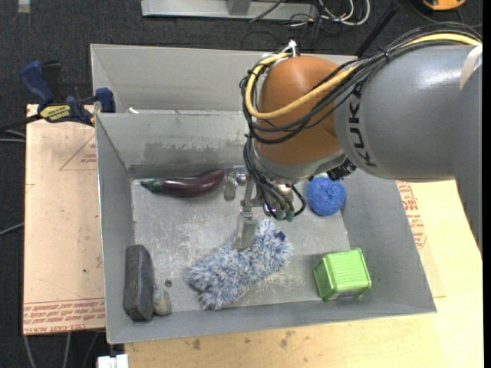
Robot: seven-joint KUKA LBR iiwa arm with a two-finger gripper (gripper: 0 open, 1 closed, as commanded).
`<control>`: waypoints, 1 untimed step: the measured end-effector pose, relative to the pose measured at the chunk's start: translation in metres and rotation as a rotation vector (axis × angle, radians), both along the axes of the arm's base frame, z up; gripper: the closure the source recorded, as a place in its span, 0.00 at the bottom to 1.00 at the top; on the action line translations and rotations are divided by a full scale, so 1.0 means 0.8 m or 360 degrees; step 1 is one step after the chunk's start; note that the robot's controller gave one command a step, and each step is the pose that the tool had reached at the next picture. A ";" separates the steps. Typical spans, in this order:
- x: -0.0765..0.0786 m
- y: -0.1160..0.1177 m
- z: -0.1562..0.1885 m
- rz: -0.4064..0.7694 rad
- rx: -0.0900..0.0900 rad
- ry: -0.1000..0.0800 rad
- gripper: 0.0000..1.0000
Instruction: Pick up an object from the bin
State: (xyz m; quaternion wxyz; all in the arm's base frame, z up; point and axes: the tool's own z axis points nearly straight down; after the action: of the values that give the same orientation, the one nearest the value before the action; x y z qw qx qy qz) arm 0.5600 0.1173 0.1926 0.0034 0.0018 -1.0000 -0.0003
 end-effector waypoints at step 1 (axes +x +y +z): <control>0.002 -0.001 0.006 -0.0004 0.0001 -0.0012 0.00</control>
Offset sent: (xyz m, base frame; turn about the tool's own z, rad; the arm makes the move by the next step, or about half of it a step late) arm -0.0378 -0.0396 -0.0691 0.0506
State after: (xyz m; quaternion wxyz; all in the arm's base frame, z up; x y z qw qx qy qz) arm 0.5613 0.1166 0.1974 -0.0005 0.0004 -1.0000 -0.0007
